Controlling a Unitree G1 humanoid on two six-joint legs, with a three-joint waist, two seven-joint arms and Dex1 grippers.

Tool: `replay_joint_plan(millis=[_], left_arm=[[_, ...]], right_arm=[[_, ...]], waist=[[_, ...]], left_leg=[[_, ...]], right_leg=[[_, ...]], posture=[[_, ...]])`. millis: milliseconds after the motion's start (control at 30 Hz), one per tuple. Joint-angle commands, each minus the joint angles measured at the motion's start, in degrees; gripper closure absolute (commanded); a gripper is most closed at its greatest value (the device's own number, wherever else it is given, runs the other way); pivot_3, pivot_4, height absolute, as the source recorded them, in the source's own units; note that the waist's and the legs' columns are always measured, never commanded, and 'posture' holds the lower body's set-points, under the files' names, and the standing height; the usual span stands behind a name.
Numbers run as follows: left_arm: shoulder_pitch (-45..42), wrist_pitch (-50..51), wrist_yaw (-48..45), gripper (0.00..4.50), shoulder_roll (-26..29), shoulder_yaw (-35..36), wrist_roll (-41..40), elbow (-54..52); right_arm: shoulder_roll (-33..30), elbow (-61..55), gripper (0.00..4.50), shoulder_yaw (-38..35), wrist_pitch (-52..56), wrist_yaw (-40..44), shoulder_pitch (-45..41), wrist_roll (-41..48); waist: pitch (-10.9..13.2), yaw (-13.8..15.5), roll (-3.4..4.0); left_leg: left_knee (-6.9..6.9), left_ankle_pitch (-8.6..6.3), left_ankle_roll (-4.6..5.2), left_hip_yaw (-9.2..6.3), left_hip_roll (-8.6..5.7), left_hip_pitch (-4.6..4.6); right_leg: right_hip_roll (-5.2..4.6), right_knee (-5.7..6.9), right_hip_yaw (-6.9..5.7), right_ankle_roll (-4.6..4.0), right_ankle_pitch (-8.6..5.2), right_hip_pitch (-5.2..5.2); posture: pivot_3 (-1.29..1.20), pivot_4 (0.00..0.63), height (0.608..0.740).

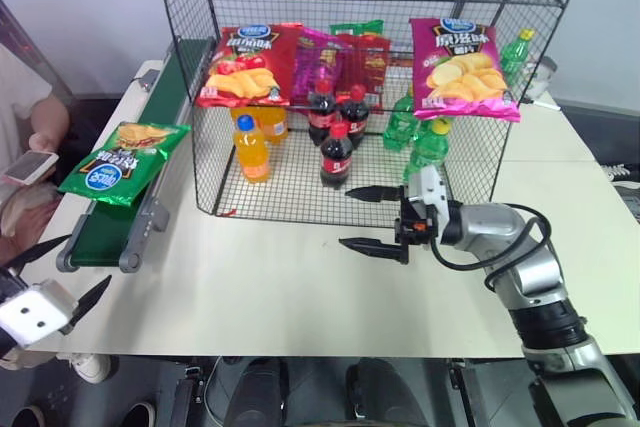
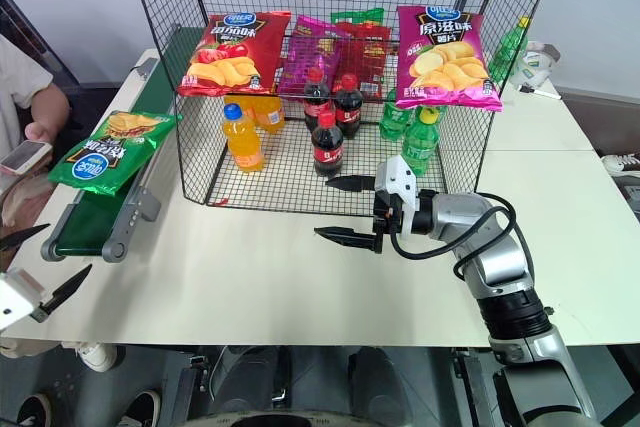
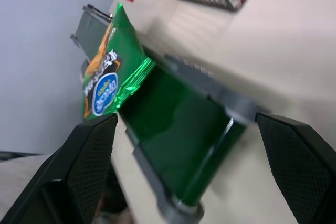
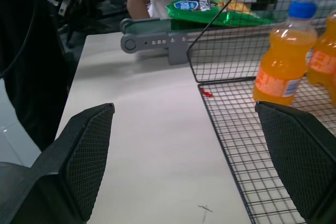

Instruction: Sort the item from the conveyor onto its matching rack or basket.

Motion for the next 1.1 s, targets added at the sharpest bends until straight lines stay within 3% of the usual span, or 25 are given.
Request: replay_joint_plan(millis=[33,400,1067,1100], left_arm=[[1.21,-4.20,5.18,0.00,1.74,2.38,4.74,3.25],[0.32,-8.06,17.10,0.00,5.88,0.47,13.41,10.26],[-5.89,-7.36,22.15,0.00,9.33,-9.78,13.69,15.72],[-5.72,-7.41,21.38,0.25,9.43,-10.14,12.86,15.61]], right_arm=[[0.10,-1.10,0.03,0.11,0.77,1.48,-1.52,1.44],[-3.40,-6.79,0.03,2.50,3.92,7.71,2.42,3.14],[-3.37,-4.26,0.03,0.88,2.03,4.54,1.19,1.58],[-3.34,-4.20,0.00,0.81,1.78,4.40,1.34,1.39]], waist=[[0.00,-0.06,0.00],[-0.01,-0.10,-0.02],[-0.02,-0.20,-0.03],[-0.02,-0.22,-0.03]], left_leg=[[-0.01,0.00,0.00,0.00,0.00,0.00],[-0.05,-0.01,0.00,0.00,-0.01,-0.02],[-0.10,-0.01,0.00,0.01,-0.01,-0.05],[-0.10,-0.01,0.00,0.01,-0.01,-0.05]], right_leg=[[0.00,0.00,0.00,0.00,0.00,0.00],[-0.09,-0.01,-0.02,0.00,0.00,-0.03],[-0.11,0.00,-0.03,-0.01,0.00,-0.10],[-0.11,0.00,-0.03,-0.01,0.00,-0.10]], posture=[[0.00,0.150,0.739],[0.00,0.150,0.739],[0.00,0.150,0.739],[0.00,0.150,0.739]])
